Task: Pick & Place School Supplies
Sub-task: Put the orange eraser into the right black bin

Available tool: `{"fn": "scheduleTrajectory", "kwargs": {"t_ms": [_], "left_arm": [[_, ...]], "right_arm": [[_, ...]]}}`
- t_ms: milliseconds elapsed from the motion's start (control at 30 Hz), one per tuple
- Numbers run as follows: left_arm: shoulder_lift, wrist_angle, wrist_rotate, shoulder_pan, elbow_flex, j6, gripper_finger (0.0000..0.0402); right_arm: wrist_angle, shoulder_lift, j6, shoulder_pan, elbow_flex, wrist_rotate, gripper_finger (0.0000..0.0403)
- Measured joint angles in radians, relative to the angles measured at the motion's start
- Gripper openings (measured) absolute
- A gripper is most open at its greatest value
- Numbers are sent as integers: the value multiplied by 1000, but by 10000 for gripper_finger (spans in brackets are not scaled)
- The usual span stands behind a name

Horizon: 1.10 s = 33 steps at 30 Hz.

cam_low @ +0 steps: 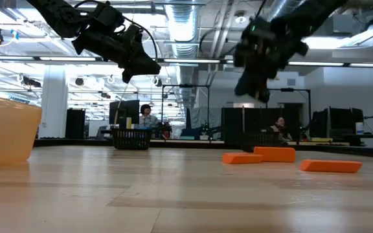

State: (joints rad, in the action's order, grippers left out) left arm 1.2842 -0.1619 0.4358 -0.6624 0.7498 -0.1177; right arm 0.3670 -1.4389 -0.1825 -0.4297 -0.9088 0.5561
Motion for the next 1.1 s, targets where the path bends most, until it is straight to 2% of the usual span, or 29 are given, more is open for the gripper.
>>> {"fn": "scheduleTrajectory", "kwargs": {"t_ms": [200,333,400,567,800,1100], "left_arm": [[0,-5,-10,-5,0,33,72],[0,-12,-10,-5,0,35,72],[0,-12,-10,-5,0,35,72],[0,-13,-10,-5,0,45,72],[0,-12,-10,-5,0,61,72],[0,-11,-9,-5,0,61,72]], "right_arm": [[303,83,84,95,-134,-200,145],[452,58,104,199,-220,-383,192],[505,29,103,248,-255,-437,204],[530,-60,35,350,-309,-454,208],[519,-169,-43,457,-315,-453,196],[475,-238,-96,489,-300,-450,189]]}}
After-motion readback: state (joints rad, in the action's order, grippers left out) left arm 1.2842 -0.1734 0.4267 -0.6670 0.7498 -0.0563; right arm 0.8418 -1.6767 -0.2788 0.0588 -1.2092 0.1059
